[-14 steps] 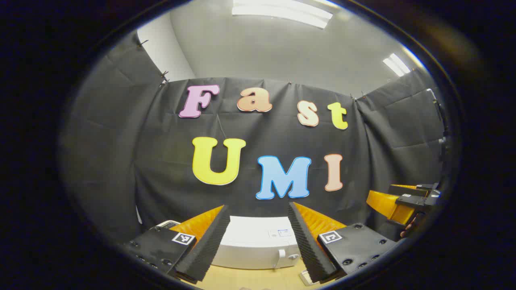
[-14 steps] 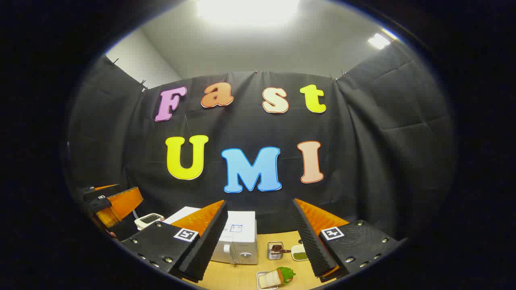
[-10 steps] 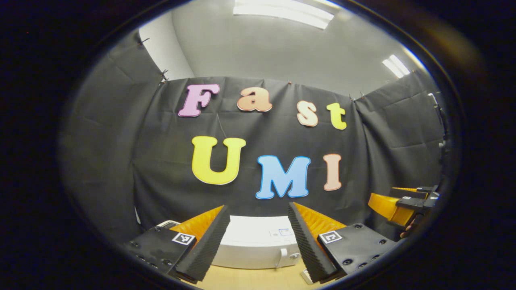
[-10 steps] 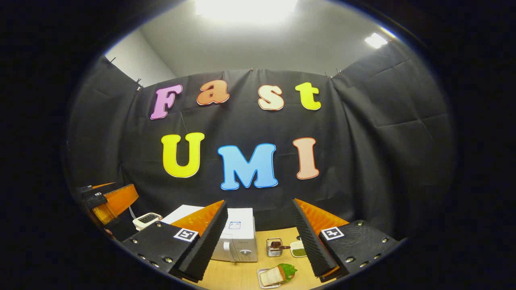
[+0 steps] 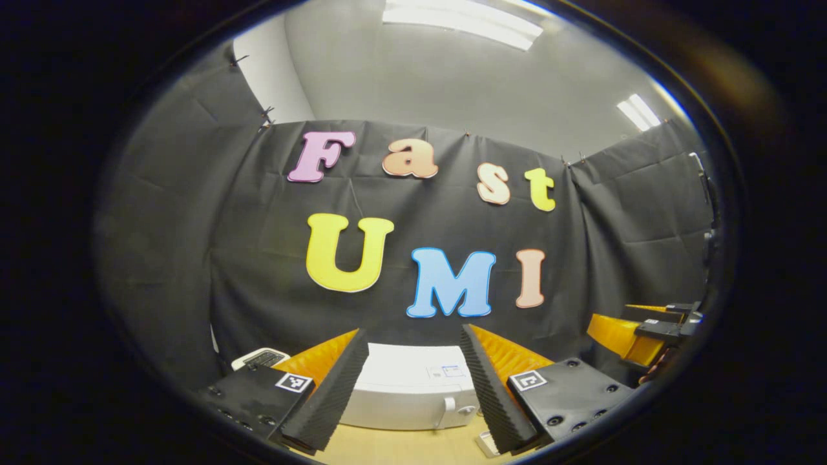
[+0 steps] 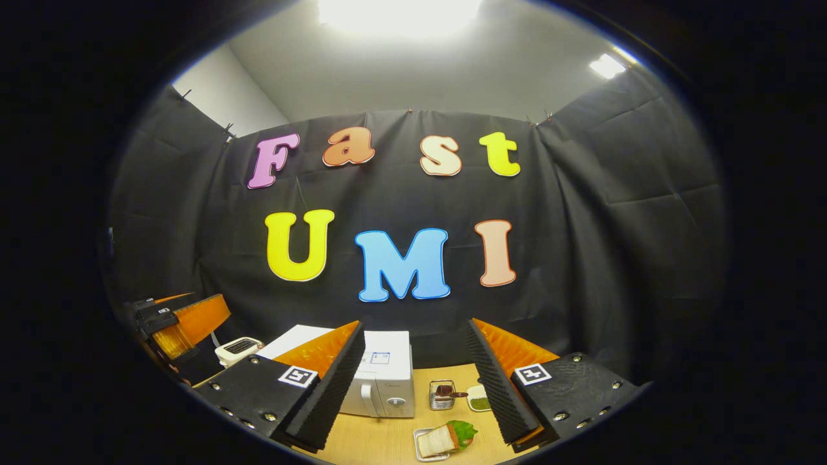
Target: Open the microwave oven with the left hand, put the food in, and close the microwave oven.
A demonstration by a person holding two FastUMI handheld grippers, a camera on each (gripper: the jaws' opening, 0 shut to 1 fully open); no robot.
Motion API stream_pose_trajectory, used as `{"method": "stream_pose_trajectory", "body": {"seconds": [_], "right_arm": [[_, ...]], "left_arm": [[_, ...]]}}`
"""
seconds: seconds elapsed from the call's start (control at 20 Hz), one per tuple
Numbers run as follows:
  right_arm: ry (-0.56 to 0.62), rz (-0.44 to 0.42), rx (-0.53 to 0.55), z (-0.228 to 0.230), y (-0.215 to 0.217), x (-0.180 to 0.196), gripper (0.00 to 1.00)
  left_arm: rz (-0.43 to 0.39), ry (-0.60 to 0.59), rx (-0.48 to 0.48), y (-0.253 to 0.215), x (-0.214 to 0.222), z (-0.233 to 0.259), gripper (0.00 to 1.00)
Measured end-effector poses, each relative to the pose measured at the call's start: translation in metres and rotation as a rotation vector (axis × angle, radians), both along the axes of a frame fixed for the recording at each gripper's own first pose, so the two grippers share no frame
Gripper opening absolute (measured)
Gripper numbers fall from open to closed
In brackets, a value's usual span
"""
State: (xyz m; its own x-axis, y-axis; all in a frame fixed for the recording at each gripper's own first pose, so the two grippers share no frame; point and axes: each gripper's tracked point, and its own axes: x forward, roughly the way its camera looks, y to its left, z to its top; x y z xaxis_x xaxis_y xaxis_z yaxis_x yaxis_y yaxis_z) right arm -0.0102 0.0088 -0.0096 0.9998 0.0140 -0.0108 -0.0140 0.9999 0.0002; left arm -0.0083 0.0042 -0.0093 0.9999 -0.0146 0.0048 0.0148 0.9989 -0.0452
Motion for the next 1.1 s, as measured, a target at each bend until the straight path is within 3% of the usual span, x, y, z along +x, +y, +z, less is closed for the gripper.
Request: {"method": "stream_pose_trajectory", "body": {"seconds": [0.45,0.7,1.0,1.1], "right_arm": [[0.025,0.028,0.026,-0.011,-0.024,0.013,0.95],[0.052,0.024,0.025,-0.027,-0.044,0.02,0.95],[0.094,0.011,-0.004,-0.051,-0.07,0.03,0.95],[0.111,0.013,-0.006,-0.057,-0.079,0.032,0.95]], "left_arm": [[0.039,-0.044,0.018,-0.034,0.011,-0.019,0.95],[-0.02,0.071,0.017,-0.066,0.039,-0.092,0.93],[-0.022,0.198,0.038,-0.088,0.077,-0.179,0.98],[-0.033,0.249,0.05,-0.096,0.092,-0.214,0.95]]}}
